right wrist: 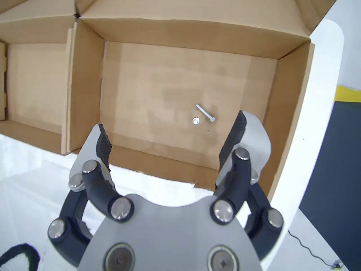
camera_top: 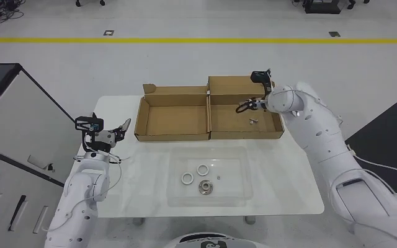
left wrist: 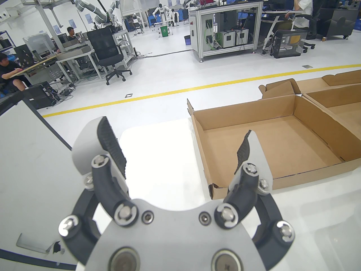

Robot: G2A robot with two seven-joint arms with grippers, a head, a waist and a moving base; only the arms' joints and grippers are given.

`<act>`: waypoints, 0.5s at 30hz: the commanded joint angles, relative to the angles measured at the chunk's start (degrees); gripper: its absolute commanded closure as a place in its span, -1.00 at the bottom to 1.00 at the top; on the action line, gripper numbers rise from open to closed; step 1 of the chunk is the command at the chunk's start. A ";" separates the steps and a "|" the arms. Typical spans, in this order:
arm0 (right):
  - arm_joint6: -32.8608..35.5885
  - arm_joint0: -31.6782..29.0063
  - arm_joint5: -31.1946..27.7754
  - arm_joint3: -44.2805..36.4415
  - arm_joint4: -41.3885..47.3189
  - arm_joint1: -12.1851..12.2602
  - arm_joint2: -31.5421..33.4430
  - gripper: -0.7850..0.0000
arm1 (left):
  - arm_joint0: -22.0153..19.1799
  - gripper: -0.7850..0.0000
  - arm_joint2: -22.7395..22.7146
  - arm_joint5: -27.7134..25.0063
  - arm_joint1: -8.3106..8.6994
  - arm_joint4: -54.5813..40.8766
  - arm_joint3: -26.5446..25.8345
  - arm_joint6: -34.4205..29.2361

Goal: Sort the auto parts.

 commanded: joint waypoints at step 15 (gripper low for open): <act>17.79 -16.04 -5.38 -38.22 5.45 4.40 11.60 -1.00 | 0.00 -1.00 0.00 0.00 0.00 0.00 0.00 0.00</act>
